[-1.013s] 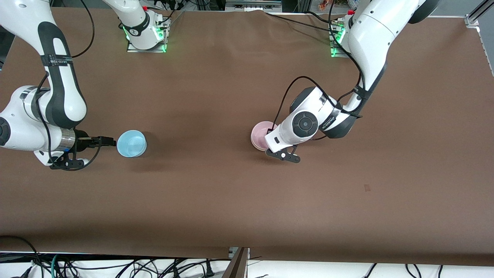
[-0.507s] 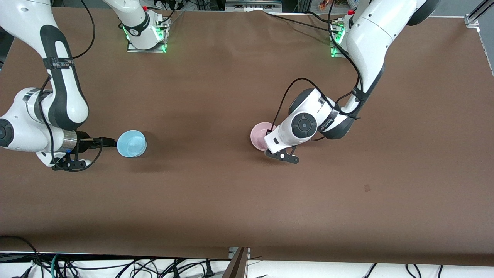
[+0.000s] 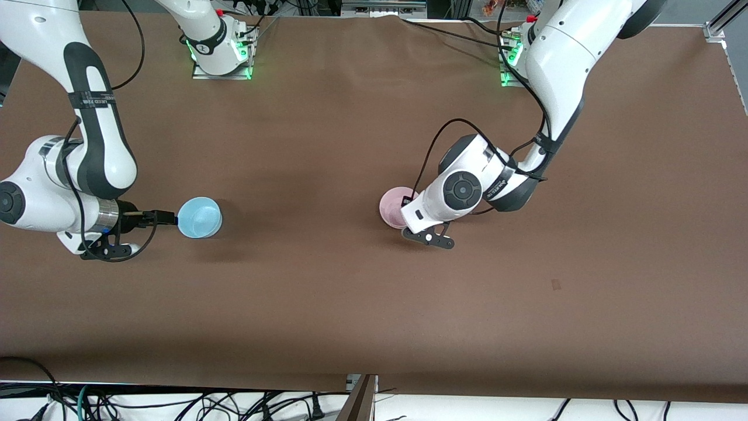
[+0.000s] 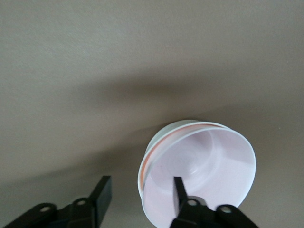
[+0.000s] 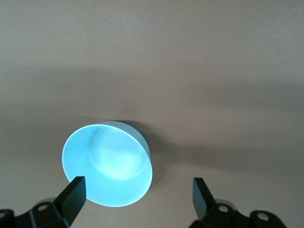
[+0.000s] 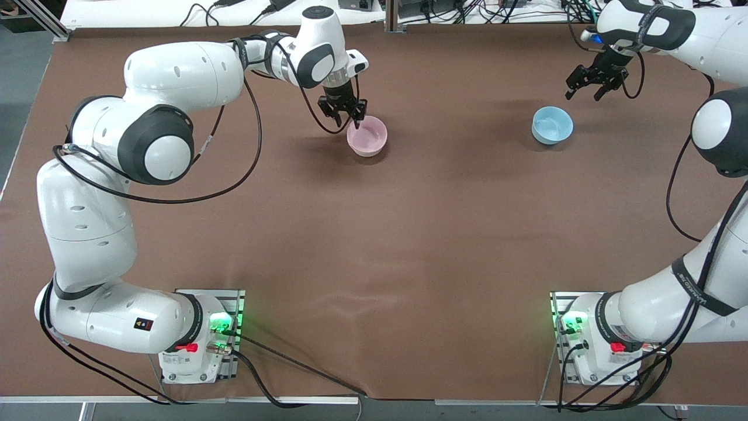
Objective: Stack pink and blue bowls on white bowl
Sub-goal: 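Lower the pink bowl into the white bowl and open the left gripper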
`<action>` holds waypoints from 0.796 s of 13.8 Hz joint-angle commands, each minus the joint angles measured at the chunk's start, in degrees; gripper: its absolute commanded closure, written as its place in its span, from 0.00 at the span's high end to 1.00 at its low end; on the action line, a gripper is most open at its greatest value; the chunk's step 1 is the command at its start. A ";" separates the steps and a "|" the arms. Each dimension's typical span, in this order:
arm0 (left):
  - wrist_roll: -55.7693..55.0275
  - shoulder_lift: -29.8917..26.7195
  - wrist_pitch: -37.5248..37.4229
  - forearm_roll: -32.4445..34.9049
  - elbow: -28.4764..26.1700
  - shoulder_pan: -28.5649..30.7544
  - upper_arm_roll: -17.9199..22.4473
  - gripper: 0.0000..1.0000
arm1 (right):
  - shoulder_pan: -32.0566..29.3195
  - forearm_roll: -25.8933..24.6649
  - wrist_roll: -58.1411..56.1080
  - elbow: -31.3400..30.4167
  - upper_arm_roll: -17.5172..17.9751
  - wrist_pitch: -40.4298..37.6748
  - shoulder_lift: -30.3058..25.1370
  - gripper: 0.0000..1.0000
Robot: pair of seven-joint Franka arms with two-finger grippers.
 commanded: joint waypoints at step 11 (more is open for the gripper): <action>6.11 -25.06 -22.21 8.79 0.85 12.64 4.22 1.00 | -0.02 3.64 -1.43 -6.32 -0.51 4.30 0.07 0.99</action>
